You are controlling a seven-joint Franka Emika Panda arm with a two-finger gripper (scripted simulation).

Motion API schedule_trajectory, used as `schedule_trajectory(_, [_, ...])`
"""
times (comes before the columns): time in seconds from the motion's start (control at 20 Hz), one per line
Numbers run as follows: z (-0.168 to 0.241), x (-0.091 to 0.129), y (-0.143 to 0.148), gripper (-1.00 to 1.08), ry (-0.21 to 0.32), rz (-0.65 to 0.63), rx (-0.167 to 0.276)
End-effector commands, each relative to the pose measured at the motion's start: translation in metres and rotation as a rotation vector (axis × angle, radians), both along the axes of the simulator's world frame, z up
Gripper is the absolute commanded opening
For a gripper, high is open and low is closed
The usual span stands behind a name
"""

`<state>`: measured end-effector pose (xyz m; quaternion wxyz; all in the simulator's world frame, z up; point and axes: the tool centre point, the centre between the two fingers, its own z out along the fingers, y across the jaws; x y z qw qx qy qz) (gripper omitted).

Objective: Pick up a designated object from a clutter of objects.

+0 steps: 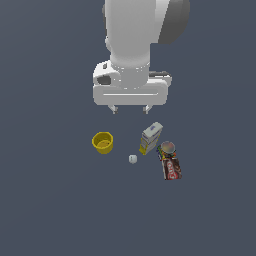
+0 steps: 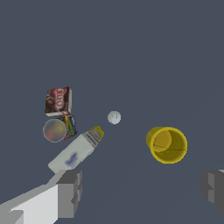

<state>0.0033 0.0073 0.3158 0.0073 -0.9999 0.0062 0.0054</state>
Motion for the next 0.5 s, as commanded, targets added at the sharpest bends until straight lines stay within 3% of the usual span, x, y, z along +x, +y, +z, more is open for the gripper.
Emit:
schedule_trajectory(0.0, [0.0, 0.0, 0.0, 1.0, 0.0, 0.0, 0.0])
schedule_trajectory(0.45, [0.013, 0.008, 0.029, 1.0, -0.04, 0.065, -0.014])
